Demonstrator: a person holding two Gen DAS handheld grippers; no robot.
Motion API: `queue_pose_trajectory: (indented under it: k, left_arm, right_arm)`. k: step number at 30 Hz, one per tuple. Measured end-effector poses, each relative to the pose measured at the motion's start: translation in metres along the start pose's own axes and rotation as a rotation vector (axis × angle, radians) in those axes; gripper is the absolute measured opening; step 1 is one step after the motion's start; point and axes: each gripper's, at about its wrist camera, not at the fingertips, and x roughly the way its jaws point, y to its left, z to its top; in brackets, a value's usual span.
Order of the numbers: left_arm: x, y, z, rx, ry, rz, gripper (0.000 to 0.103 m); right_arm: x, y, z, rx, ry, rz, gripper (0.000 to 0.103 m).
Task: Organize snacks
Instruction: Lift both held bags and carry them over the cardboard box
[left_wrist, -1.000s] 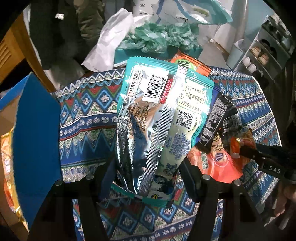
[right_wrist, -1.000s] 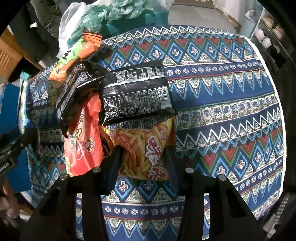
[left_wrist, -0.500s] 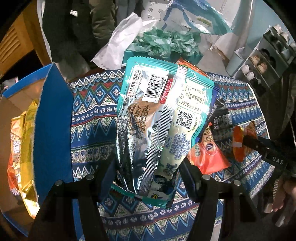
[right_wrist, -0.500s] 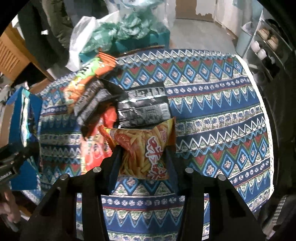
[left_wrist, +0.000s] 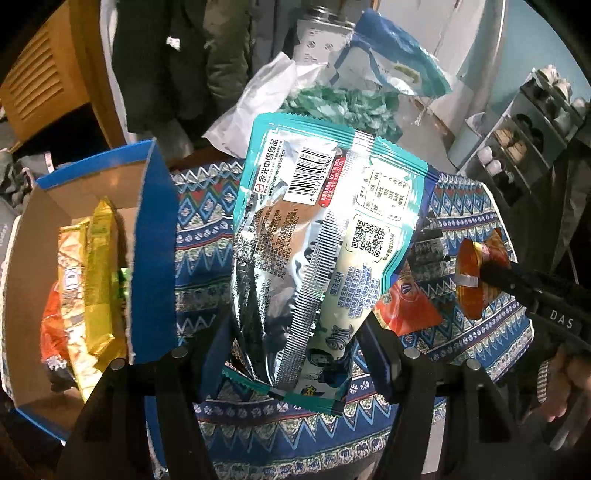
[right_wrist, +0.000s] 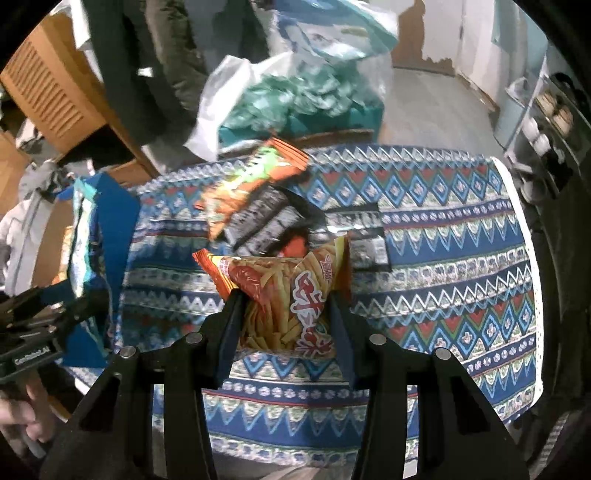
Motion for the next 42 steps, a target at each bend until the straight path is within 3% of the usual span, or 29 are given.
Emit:
queue_pose_trajectory:
  k: [15,42]
  left_arm:
    - [-0.04,0.04,-0.003,-0.072,-0.064,0.024,0.067]
    - [-0.085,0.176,-0.019,-0.324,-0.147,0.105,0.067]
  right_arm:
    - [-0.018,0.075,0.015,-0.123,-0.05,0.078,0.045]
    - [0.013,0.244,0.047,-0.34,-0.021,0.207,0.045]
